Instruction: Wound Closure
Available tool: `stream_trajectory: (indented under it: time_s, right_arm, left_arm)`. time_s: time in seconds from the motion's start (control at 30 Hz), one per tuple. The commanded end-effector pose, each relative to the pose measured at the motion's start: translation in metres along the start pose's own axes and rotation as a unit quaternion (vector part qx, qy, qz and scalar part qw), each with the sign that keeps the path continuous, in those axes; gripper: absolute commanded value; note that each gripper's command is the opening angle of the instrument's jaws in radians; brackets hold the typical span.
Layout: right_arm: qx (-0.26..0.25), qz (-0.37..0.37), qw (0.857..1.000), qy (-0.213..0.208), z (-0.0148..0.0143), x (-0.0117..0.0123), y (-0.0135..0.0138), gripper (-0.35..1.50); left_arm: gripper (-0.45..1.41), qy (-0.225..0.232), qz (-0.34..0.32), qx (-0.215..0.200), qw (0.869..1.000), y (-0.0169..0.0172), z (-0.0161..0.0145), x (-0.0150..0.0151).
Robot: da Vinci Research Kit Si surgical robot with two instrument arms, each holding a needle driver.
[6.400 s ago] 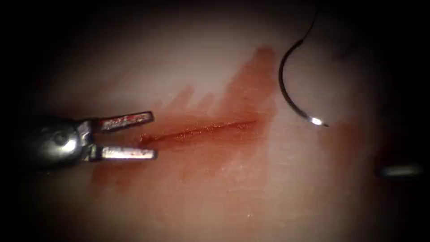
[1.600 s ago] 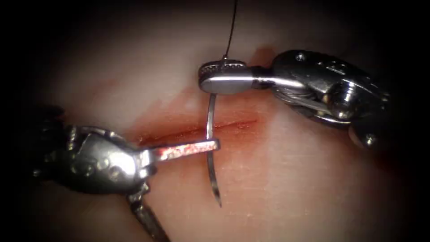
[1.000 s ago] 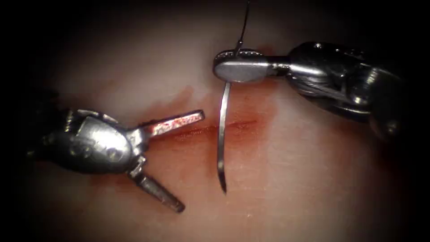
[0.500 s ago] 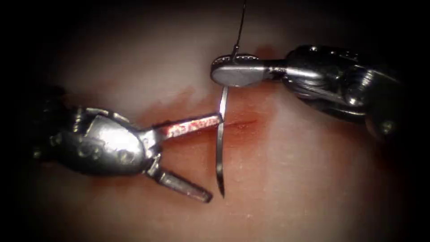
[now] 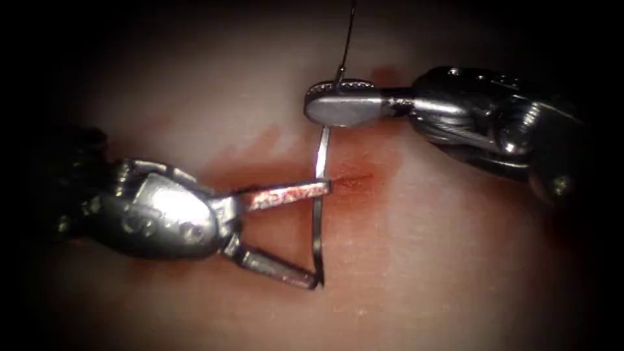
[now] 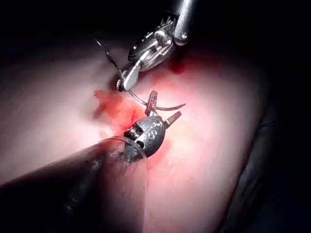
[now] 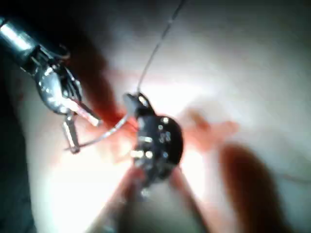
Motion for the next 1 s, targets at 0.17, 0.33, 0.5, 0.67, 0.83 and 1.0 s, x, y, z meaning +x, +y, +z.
stream_trajectory:
  time_s: [0.17,0.33,0.5,0.67,0.83,1.0]
  right_arm:
    - [0.001,0.001,1.000,0.000,0.0007,-0.0005,0.0000,-0.35]
    - [0.001,0.001,1.000,0.000,0.0008,-0.0006,-0.0001,-0.35]
    - [0.005,0.001,1.000,0.005,0.0008,-0.0006,-0.0001,-0.35]
    - [0.016,0.004,1.000,0.021,0.0009,-0.0007,-0.0003,0.12]
    - [0.021,0.004,0.999,0.030,0.0011,-0.0009,-0.0005,0.81]
    - [0.021,0.003,0.999,0.031,0.0012,-0.0011,-0.0007,0.88]
  left_arm:
    - [0.51,0.002,0.000,-0.004,1.000,0.0004,0.0011,-0.0002]
    - [-0.45,0.003,0.001,-0.007,1.000,0.0007,0.0009,-0.0003]
    - [-0.45,0.004,0.001,-0.008,1.000,0.0008,0.0005,-0.0003]
    - [-0.45,0.005,0.004,-0.010,1.000,0.0007,0.0005,-0.0004]
    - [-0.45,0.003,0.004,-0.008,1.000,0.0007,0.0002,-0.0004]
    - [-0.45,0.002,0.004,-0.006,1.000,0.0006,0.0001,-0.0004]
